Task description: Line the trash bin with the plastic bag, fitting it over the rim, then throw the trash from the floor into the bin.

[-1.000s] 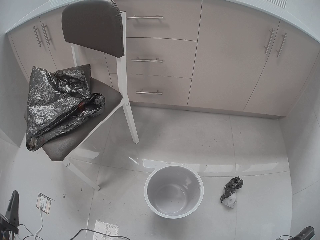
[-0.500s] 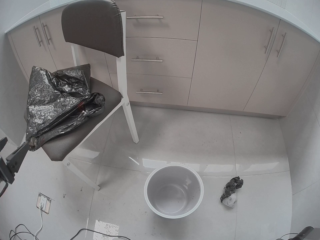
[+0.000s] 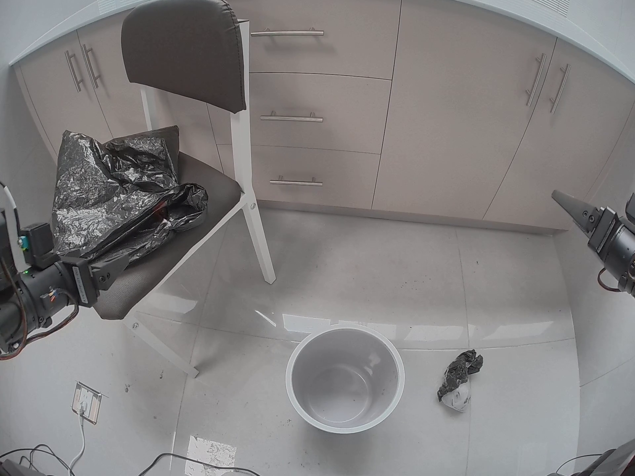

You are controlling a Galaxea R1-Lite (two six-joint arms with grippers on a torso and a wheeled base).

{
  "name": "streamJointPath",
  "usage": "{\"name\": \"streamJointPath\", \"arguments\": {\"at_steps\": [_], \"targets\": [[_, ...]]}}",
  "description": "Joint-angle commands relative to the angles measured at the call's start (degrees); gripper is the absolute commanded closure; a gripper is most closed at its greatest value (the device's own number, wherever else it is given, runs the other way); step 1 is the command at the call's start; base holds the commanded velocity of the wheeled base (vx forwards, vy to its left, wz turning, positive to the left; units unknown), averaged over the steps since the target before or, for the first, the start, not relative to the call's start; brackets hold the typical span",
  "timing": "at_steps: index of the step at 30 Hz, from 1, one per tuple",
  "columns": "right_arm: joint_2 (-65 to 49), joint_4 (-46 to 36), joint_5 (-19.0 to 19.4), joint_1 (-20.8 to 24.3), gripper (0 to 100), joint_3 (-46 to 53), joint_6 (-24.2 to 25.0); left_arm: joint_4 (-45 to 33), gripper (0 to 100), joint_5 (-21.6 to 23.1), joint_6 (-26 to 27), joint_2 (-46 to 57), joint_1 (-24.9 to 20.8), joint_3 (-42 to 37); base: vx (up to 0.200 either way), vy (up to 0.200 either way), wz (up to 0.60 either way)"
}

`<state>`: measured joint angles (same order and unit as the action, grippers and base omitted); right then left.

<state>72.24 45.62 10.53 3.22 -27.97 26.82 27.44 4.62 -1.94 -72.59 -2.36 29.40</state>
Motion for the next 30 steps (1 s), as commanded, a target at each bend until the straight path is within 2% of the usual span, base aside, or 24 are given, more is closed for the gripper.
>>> {"name": "streamJointPath", "arguments": {"at_steps": [1,2,6,7,8,14,17,27,30], "targets": [[3.2,0.5,0.1,0.5,0,0.9,0.4,3.2,0,0.0,0.2,-10.0,-0.3,2.4,0.0,0.0,0.0],[3.1,0.5,0.2,0.5,0,0.9,0.4,3.2,0,0.0,0.3,-10.3,-0.3,2.6,0.0,0.0,0.0],[2.8,0.4,0.1,0.6,0,1.0,0.5,3.3,0,0.0,7.4,-16.6,-0.4,10.1,0.0,0.0,0.0],[2.8,0.4,0.1,0.6,0,1.0,0.5,3.3,0,0.0,7.4,-16.6,-0.4,10.1,0.0,0.0,0.0],[3.0,0.5,0.1,0.6,0,1.0,0.5,3.3,0,-0.3,10.7,-19.7,-1.4,13.6,0.0,0.0,0.0],[3.7,0.5,0.1,0.6,0,1.0,0.6,3.1,0,-0.9,12.9,-28.0,-3.9,24.6,0.0,0.0,0.0],[3.9,0.5,0.2,0.6,0,1.0,0.7,3.0,0,-1.0,16.0,-31.5,-3.7,28.6,0.0,0.0,0.0],[4.0,0.6,0.2,0.6,0,0.9,0.8,3.4,0,-0.8,21.6,-35.7,-2.5,30.4,0.0,0.0,0.0],[4.0,0.6,0.2,0.6,0,0.9,0.9,3.4,0,-0.8,21.9,-36.0,-2.4,31.2,0.0,0.0,0.0]]}}
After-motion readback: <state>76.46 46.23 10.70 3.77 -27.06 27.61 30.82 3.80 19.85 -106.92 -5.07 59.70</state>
